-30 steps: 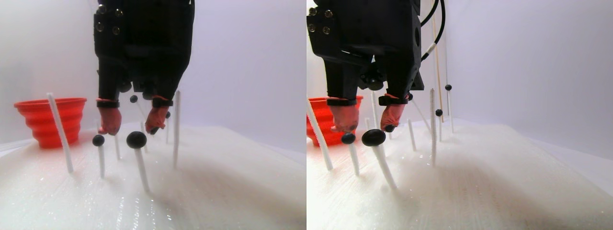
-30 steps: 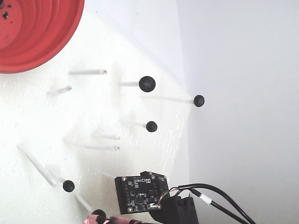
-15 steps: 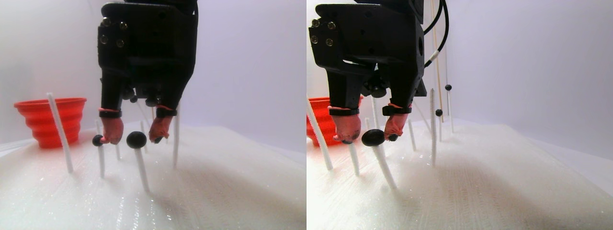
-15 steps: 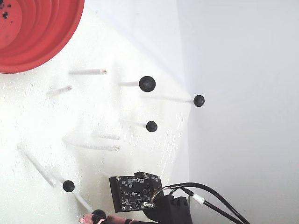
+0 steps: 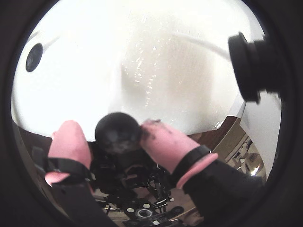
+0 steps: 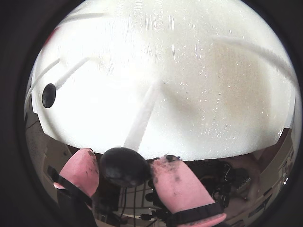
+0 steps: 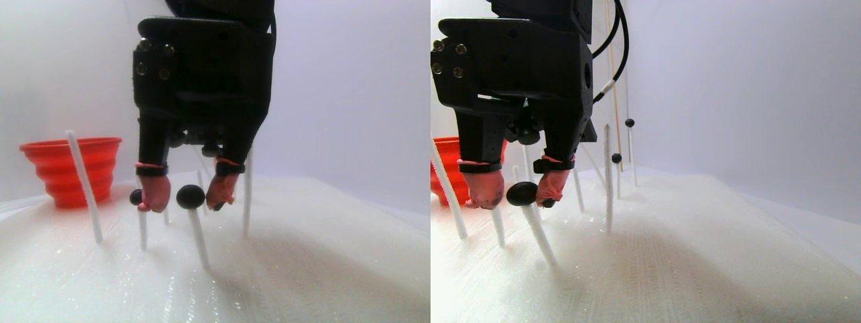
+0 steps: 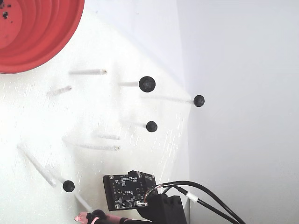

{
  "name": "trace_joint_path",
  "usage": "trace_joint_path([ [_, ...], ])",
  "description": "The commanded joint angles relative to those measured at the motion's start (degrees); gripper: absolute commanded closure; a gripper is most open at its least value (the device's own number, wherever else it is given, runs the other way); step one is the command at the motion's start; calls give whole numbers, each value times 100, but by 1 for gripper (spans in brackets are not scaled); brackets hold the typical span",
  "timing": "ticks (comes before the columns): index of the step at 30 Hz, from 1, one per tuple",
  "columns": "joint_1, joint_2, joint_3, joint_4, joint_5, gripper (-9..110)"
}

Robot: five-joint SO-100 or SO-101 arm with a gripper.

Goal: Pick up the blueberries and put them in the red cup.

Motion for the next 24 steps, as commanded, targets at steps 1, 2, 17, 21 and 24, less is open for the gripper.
trace_joint_path([
  [1, -26, -9, -246, -97, 79, 81],
  [2, -26, -18, -246, -114, 88, 81],
  [17, -35, -88, -202, -316, 132, 84],
  [21, -44, -105, -185, -396, 123, 84],
  [24, -53, -97, -176, -404, 123, 85],
])
